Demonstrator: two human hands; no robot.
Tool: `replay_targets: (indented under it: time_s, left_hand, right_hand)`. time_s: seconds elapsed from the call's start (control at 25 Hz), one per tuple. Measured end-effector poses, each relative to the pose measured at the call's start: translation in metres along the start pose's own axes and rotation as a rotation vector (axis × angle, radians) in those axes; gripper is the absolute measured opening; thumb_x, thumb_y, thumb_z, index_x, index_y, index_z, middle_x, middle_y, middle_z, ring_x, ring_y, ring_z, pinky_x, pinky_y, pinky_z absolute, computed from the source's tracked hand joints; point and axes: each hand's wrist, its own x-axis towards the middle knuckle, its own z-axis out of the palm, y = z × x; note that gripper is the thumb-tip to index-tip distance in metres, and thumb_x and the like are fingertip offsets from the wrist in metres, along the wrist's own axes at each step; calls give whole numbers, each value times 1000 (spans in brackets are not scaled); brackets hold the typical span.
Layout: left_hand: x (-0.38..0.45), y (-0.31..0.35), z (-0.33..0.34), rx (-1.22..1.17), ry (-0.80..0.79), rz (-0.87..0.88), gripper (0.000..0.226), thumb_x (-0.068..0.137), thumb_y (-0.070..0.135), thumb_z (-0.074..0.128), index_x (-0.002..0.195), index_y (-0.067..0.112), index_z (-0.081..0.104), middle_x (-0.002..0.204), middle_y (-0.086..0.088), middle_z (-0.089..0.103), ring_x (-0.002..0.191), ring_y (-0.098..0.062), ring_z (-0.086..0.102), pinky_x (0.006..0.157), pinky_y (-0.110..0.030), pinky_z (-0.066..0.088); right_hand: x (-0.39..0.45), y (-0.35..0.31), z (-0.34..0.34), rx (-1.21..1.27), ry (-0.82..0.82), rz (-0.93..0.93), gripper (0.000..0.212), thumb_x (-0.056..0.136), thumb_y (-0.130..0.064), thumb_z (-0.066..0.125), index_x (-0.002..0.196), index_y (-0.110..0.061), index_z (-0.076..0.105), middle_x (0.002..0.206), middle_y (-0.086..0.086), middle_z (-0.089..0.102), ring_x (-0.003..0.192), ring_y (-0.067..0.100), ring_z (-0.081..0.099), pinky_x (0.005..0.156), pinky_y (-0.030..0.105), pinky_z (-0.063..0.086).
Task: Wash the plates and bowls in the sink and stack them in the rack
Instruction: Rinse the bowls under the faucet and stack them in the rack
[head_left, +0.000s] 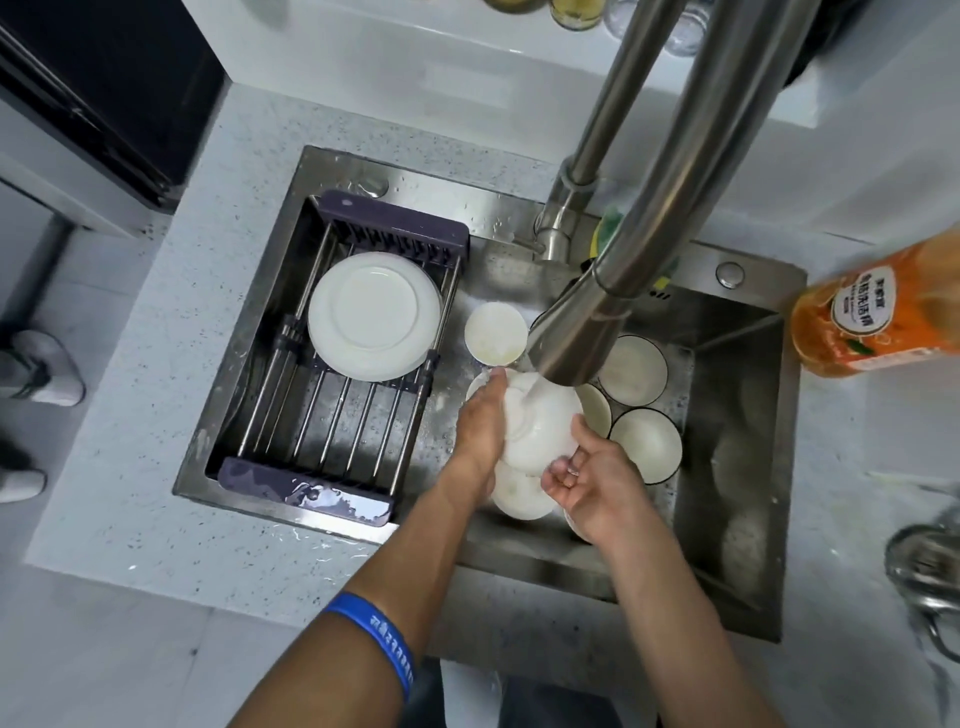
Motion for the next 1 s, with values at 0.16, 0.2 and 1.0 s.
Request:
replay_targets:
  time_s: [0.16,0.2,1.0]
  left_hand:
    - [0,2,-21,-143,-66,-130,48,86,52,66,115,15,70,109,-8,75,86,-22,70,63,-28,55]
    - [-1,5,-28,-183,-123,-140,47,88,49,65,118,12,69,113,-10,73,88,-22,71,64,-29,57]
    - [-36,-6,-35,-255,-121,105,49,88,6,58,132,28,56,127,-6,66,107,-23,66,83,-39,59]
  right_hand:
    - [15,-3,2,-94,12,61,21,92,-32,60,79,-17,55,49,-4,41,36,8,30,40,17,34]
    - [21,2,9,-129,20,67,24,93,-33,57,75,-18,53,45,-5,40,35,8,28,41,17,35]
    - [10,14,27,-377,-156,-497,56,87,6,39,128,-27,56,119,0,65,107,28,64,57,37,59]
